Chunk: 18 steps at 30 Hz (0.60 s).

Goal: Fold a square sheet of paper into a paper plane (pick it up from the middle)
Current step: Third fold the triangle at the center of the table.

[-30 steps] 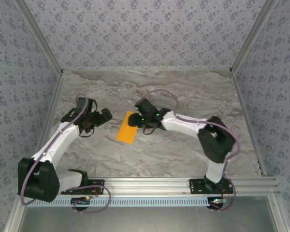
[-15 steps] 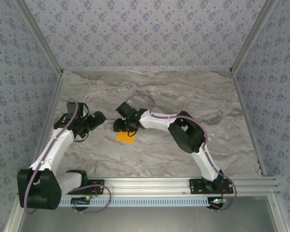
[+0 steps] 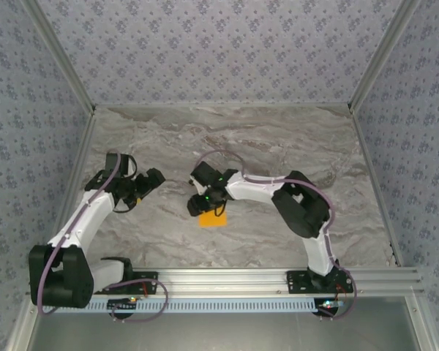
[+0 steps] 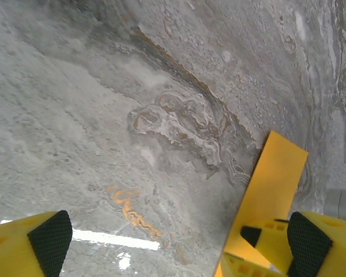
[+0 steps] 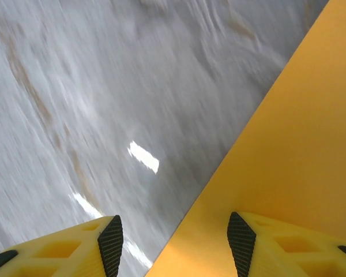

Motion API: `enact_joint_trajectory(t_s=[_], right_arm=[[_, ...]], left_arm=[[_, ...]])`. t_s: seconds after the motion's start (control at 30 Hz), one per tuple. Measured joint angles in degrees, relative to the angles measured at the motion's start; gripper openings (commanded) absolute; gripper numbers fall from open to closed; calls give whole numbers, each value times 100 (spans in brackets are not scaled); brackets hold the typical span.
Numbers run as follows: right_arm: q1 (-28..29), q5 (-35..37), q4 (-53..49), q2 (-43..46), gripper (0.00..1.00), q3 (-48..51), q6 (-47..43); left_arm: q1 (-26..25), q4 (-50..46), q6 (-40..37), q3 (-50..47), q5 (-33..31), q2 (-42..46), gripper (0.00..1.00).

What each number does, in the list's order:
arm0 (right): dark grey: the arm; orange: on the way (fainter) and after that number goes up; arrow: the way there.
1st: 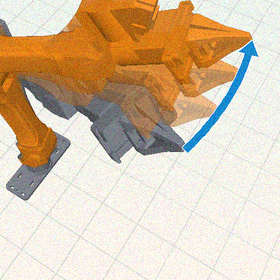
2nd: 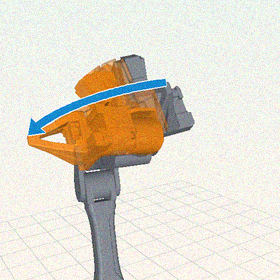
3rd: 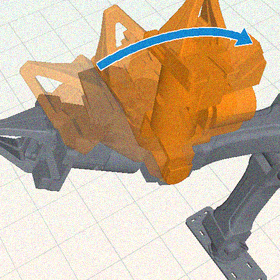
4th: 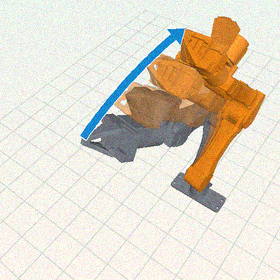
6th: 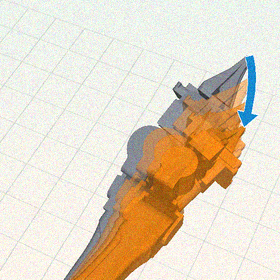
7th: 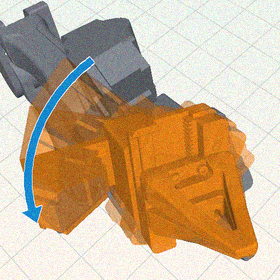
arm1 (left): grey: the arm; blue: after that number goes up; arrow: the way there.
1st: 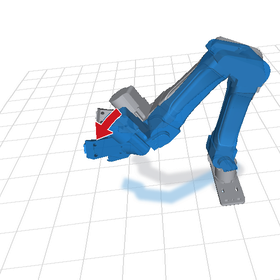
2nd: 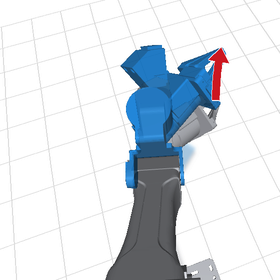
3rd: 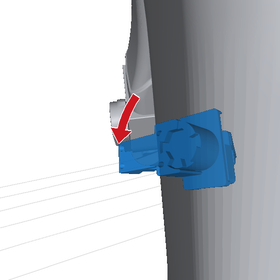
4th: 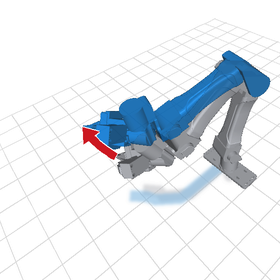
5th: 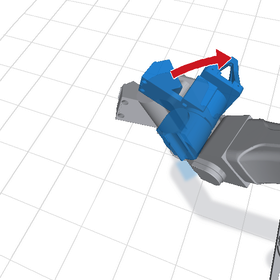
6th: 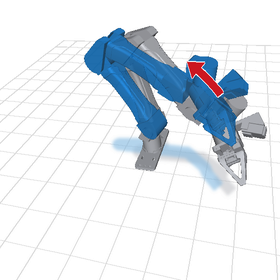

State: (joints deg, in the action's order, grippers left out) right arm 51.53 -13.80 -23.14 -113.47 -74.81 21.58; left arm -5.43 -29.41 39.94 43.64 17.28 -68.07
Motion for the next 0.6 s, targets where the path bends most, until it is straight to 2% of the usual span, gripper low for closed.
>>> enact_joint_trajectory(t_s=[0.1,0.23,0.43,0.6], right_arm=[[-94,-48,-273,389,59,435,-289],[-142,-35,-378,841,62,918,-256],[-317,306,-153,2188,66,1740,732],[-798,675,164,3152,67,2568,1709]], left_arm=[[-127,122,2,0,164,-146,98],[-553,413,15,0,315,-221,96],[-1416,1034,214,0,446,-450,87],[-2341,1731,476,7,492,-955,72]])
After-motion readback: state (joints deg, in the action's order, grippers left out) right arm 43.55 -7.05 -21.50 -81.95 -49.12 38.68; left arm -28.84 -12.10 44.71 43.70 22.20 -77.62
